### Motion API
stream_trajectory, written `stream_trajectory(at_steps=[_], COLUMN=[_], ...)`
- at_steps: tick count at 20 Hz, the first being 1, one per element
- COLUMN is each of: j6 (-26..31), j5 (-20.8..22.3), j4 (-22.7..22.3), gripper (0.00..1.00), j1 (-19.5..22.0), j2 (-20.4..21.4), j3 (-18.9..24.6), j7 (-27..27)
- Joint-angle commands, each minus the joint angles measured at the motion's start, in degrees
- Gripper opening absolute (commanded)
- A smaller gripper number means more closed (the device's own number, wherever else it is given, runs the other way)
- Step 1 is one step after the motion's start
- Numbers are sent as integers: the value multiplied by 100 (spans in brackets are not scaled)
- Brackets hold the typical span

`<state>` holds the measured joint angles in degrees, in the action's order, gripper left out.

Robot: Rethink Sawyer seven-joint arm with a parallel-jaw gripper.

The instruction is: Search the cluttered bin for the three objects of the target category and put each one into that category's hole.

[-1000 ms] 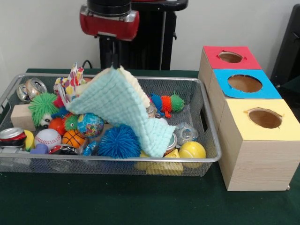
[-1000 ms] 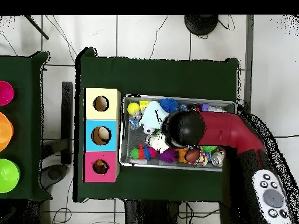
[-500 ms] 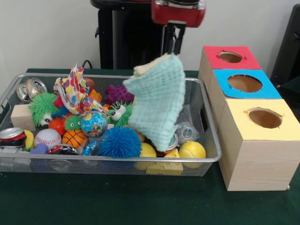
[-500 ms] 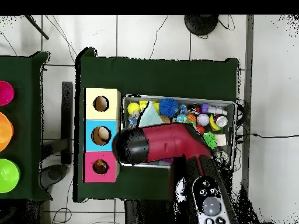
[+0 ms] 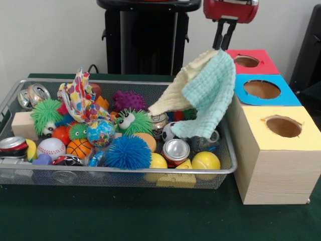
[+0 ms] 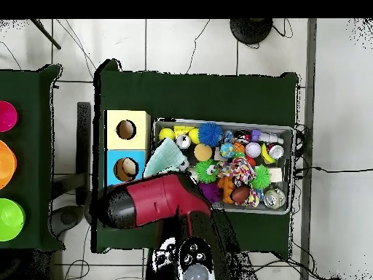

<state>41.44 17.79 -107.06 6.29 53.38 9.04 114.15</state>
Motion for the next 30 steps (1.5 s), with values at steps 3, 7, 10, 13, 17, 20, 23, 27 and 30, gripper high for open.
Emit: stream_trajectory(at_steps=[3,7,10,13,17,20,23,27,30], j6=[-191,-388,-631,-847,-1138,-1326,-1518,-1612,-1634], j5=[-326,-356,-338,-320,-286,-258,-276,-333,-378], j4=[-260,-231,-190,-140,-123,-122,-156,-167,-176], gripper=[0,0,0,0,0,0,0,0,0], j1=[-162,-139,-27,115,248,221,169,83,38], j2=[-3,-165,-379,-594,-859,-986,-1099,-1171,-1182], j3=[-559,-608,-608,-583,-567,-623,-690,-788,-822], j7=[1542,1419,1249,1075,968,1016,1078,1115,1131])
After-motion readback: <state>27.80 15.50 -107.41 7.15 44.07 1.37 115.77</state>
